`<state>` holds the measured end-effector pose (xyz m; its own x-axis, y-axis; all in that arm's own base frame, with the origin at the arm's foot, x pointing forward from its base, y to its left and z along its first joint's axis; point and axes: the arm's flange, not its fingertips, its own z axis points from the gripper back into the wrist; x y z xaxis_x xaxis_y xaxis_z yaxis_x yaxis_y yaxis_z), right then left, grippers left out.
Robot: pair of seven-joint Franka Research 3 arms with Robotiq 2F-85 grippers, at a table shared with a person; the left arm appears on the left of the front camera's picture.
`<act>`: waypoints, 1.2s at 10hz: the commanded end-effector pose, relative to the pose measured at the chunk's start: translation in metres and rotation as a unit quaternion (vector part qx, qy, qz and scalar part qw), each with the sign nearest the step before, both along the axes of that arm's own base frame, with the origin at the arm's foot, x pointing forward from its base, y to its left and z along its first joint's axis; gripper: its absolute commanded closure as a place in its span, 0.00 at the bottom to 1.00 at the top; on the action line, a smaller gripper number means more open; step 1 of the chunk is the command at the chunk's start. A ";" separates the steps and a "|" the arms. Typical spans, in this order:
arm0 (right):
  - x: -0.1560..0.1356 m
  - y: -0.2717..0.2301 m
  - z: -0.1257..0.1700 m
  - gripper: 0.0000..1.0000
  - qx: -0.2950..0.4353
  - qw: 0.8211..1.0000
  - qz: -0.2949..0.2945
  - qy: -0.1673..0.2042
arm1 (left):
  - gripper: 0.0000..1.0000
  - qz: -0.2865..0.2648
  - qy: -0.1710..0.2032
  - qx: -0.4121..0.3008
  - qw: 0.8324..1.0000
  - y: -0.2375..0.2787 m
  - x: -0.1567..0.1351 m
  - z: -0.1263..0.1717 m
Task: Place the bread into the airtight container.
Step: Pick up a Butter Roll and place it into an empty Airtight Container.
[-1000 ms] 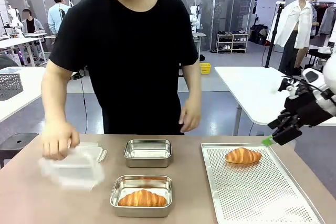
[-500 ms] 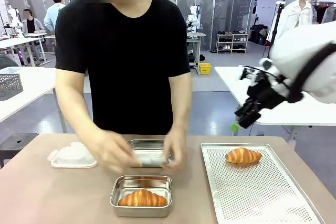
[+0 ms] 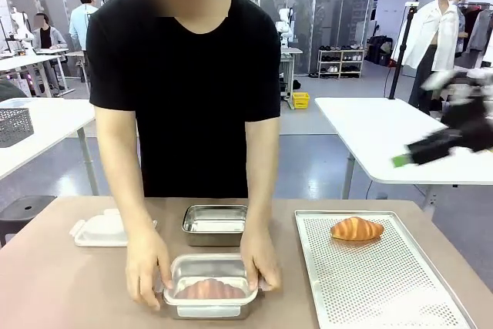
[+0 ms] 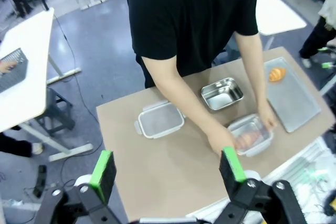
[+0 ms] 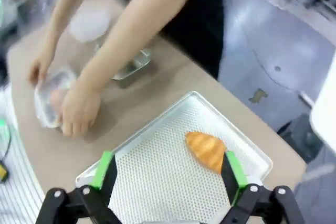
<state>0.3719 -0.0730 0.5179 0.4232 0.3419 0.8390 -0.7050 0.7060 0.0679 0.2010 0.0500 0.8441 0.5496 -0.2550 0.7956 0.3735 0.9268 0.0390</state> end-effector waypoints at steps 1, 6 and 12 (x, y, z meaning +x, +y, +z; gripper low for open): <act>-0.085 -0.071 -0.018 0.00 0.070 0.992 -0.075 -0.075 | 0.00 -0.002 -0.001 0.001 1.000 0.000 -0.001 0.001; -0.117 -0.150 -0.021 0.00 0.131 0.977 -0.150 -0.069 | 0.00 -0.002 -0.001 0.001 1.000 0.000 -0.001 0.001; -0.117 -0.150 -0.021 0.00 0.131 0.977 -0.150 -0.069 | 0.00 -0.002 -0.001 0.001 1.000 0.000 -0.001 0.001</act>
